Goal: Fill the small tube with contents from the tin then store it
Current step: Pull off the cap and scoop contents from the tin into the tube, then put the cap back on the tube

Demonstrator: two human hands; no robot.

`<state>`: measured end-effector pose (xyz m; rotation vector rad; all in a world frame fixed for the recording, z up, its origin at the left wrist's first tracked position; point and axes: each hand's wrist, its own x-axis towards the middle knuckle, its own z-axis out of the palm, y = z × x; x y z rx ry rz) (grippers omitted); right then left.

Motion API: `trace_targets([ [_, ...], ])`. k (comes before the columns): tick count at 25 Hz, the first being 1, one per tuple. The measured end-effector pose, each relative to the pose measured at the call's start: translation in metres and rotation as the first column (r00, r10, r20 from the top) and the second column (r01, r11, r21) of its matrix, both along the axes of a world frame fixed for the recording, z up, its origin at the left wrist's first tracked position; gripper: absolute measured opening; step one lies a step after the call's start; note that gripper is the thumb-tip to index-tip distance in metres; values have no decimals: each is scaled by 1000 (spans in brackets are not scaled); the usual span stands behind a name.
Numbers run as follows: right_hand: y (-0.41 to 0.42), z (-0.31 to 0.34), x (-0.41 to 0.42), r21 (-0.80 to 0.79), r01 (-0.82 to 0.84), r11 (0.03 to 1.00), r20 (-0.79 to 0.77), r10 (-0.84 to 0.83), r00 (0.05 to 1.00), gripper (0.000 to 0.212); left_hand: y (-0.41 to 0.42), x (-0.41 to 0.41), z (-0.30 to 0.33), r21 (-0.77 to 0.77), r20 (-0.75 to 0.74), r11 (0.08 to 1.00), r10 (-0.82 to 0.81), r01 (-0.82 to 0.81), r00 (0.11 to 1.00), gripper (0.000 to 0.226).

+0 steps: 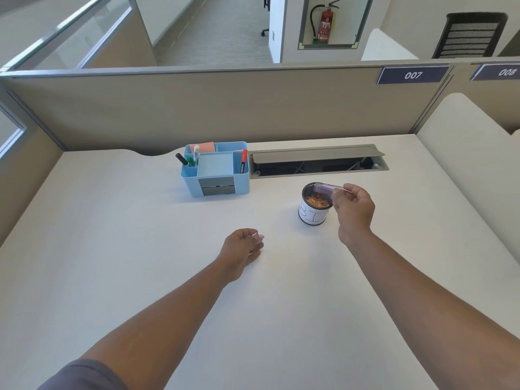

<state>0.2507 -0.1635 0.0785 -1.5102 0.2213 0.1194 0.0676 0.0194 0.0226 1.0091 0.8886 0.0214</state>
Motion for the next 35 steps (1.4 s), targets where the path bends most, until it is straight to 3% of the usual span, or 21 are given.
trace_targets([
  [3,0,-1,-15,109,-76,991,-17,78,997,20,0,1,13,4,85,999,49,-50,995,22],
  [14,26,-16,-93,140,-443,886,-107,458,882,23,6,-17,45,116,159,991,54,-73,986,27],
  [35,30,5,-102,214,-555,804,-175,591,788,16,14,-28,59,215,164,976,-52,16,985,27],
])
